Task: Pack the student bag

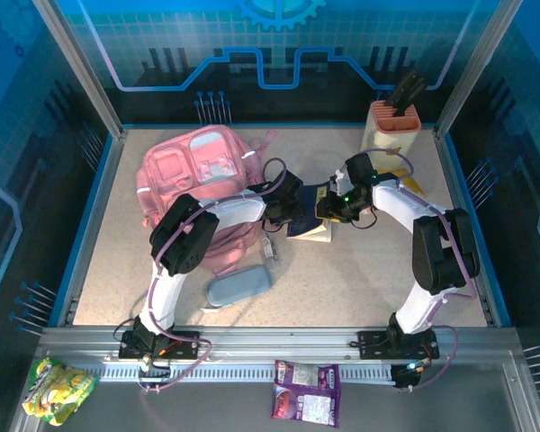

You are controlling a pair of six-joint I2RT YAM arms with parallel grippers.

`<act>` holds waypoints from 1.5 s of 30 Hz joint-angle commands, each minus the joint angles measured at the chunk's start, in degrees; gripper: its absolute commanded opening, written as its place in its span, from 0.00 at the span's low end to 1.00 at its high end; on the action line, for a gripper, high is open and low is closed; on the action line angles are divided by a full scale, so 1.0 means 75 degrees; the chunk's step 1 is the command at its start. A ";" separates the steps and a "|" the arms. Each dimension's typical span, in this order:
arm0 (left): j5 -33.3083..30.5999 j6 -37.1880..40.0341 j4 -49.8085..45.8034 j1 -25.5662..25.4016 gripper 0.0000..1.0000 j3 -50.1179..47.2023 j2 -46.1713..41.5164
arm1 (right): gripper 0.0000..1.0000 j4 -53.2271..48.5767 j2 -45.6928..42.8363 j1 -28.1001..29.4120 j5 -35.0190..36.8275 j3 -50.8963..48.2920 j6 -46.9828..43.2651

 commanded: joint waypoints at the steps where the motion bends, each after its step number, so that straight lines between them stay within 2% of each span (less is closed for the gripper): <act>1: 0.0115 0.0185 -0.0124 -0.0077 0.46 -0.0037 0.0091 | 0.34 -0.0283 0.0069 0.0037 0.0184 0.0211 -0.0109; 9: 0.0140 0.0163 -0.0077 -0.0084 0.46 -0.0061 0.0064 | 0.18 0.0019 0.0073 -0.0018 -0.0295 0.0204 0.0011; 14: 0.0133 0.0197 -0.0112 -0.0072 0.46 -0.0015 0.0000 | 0.09 0.0027 -0.0083 -0.0048 -0.0186 0.0184 -0.0010; 21: 0.0407 0.0183 -0.0077 0.0094 0.51 0.0144 -0.0481 | 0.00 0.0406 -0.0506 -0.0143 -0.0645 0.0059 0.0192; 24: 0.0441 0.0218 -0.0048 0.0204 0.56 -0.0031 -0.0963 | 0.00 0.0534 -0.0751 -0.0157 -0.0690 0.0011 0.0281; 27: 0.0820 -0.0052 0.0393 0.0347 0.60 -0.0580 -0.1514 | 0.00 0.0606 -0.1050 -0.0186 -0.0750 -0.0030 0.0383; 32: 0.1590 -0.1118 0.2418 0.0609 0.63 -0.2400 -0.2853 | 0.00 0.1050 -0.1573 -0.0238 -0.1253 -0.0328 0.0613; 34: 0.1755 -0.1299 0.2744 0.0685 0.70 -0.2733 -0.3270 | 0.00 0.1290 -0.1820 -0.0275 -0.1541 -0.0463 0.0841; 38: 0.2084 -0.1432 0.2725 0.0779 0.75 -0.3002 -0.3606 | 0.00 0.1611 -0.2331 -0.0303 -0.1890 -0.0582 0.1203; 45: 0.2547 -0.2079 0.3765 0.1017 0.83 -0.3914 -0.4098 | 0.00 0.2027 -0.2952 -0.0350 -0.2626 -0.0739 0.1754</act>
